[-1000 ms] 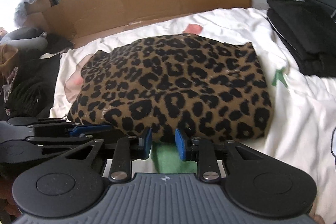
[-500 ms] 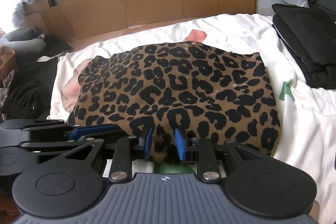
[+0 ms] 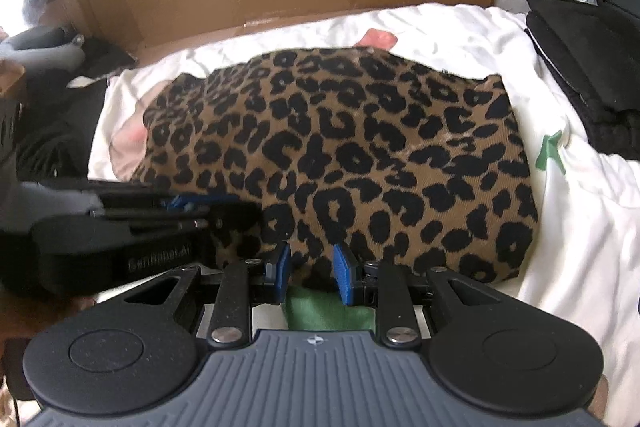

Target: Fold clothes

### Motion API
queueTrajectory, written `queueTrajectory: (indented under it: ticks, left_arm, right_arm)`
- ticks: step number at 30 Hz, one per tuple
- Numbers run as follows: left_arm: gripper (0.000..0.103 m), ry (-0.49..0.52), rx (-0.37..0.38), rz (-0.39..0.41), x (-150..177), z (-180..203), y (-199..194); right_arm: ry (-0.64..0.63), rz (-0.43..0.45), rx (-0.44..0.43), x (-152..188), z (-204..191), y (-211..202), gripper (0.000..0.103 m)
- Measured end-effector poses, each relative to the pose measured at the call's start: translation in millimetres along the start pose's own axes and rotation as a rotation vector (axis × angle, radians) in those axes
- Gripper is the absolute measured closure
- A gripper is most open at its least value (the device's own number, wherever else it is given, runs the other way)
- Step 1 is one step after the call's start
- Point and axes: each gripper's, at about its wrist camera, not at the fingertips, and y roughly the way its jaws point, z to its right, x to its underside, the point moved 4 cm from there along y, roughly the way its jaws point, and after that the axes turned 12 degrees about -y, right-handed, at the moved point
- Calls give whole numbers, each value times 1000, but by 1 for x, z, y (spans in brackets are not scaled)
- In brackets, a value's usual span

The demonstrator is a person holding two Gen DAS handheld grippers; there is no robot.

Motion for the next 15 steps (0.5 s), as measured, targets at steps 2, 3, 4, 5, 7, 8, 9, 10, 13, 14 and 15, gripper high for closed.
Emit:
queueTrajectory:
  ticks: [2,3,4,5,7,8,9,10,13,14,15]
  left_arm:
    - [93,3,2,-4,-1,-1,0]
    - [93,4,2,-5,-2,-1,0]
    - [93,0,2,-5,-3,-1,-1]
    - [93,-8,0,-2,-4,-2,-3]
    - [93,-19,1,7,-3,-2,-11]
    - [93,-25,3,12,-3,-2,-15]
    - [93,-30,9,16,-1,-2,-20]
    - [93,-31,12,18,1,-1,-23]
    - [93,-26,18,19,9,2,-33]
    - [92,-26,19,18,12,2,-35]
    - [92,-23,14,16,15,2,-36]
  right_arm:
    - [-5,-6,1,1,1,3,73]
    - [-4,-7,0,0,2,3,74]
    - [-2,-8,0,0,3,4,74]
    - [-2,-10,0,0,4,6,74]
    - [-10,-15,4,-1,4,9,74]
    - [-16,-16,5,0,4,10,74]
    - [-23,-18,7,0,3,12,74]
    - [-30,-18,8,0,3,13,73]
    - [-33,-18,8,1,3,15,73]
    - [-29,-18,7,1,4,15,74]
    - [-25,-19,6,1,5,16,74]
